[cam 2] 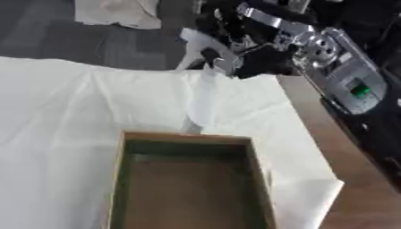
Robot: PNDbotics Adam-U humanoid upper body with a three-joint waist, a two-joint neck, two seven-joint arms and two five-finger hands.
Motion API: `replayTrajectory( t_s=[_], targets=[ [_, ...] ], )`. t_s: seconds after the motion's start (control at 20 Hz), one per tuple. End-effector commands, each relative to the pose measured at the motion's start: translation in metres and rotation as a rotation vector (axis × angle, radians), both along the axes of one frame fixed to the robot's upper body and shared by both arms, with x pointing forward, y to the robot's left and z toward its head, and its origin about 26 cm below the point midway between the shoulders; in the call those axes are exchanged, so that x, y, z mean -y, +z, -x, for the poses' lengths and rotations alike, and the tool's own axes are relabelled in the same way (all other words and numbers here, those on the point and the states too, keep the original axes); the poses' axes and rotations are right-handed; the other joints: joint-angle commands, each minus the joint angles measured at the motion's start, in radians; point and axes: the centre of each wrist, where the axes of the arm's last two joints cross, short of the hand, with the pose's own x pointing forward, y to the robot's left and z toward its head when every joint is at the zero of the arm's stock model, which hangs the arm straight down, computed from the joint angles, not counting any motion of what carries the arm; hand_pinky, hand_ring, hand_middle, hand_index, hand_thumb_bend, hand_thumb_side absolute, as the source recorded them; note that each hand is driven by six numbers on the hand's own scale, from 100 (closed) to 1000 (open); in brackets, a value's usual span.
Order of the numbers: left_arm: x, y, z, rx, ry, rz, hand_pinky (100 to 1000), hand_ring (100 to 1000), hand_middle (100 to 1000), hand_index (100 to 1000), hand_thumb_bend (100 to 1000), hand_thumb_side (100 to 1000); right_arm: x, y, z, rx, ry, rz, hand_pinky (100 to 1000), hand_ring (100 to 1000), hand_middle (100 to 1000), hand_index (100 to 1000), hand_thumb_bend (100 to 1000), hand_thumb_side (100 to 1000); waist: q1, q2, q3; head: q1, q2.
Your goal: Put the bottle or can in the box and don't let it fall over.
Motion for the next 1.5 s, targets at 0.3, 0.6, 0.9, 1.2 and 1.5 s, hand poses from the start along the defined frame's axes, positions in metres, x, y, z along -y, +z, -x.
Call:
replayTrajectory(
  t_s=[0.3, 0.6, 0.9, 1.2, 1.5],
  targets=[
    [-0.004, 0.008, 0.002, 0.025, 0.011, -0.014, 812, 843, 819, 798, 270, 1000, 0.004, 0.015, 0.013, 0.049, -0.013, 0.003, 571, 319, 262, 475, 100, 100, 0.005, -0.032, -0.004, 0.000, 0.002],
    [-0.005, 0.008, 0.002, 0.025, 0.013, -0.012, 813, 843, 817, 798, 271, 1000, 0.005, 0.015, 0.014, 0.052, -0.018, -0.007, 565, 308, 250, 463, 100, 100, 0.006, -0.036, -0.005, -0.003, 0.007],
    [-0.005, 0.008, 0.002, 0.026, 0.012, -0.013, 813, 843, 818, 798, 270, 1000, 0.006, 0.017, 0.016, 0.065, -0.026, -0.020, 563, 302, 242, 455, 100, 100, 0.006, -0.040, -0.008, -0.003, 0.017],
    [-0.006, 0.007, 0.002, 0.023, 0.016, -0.012, 814, 843, 818, 799, 271, 1000, 0.006, 0.019, 0.019, 0.085, -0.027, -0.035, 564, 301, 239, 453, 100, 100, 0.005, -0.045, -0.011, -0.005, 0.025],
    [-0.007, 0.007, 0.002, 0.020, 0.018, -0.014, 815, 843, 818, 799, 271, 999, 0.007, 0.024, 0.022, 0.108, -0.028, -0.050, 564, 300, 238, 452, 100, 100, 0.003, -0.053, -0.016, -0.002, 0.036]
  ],
)
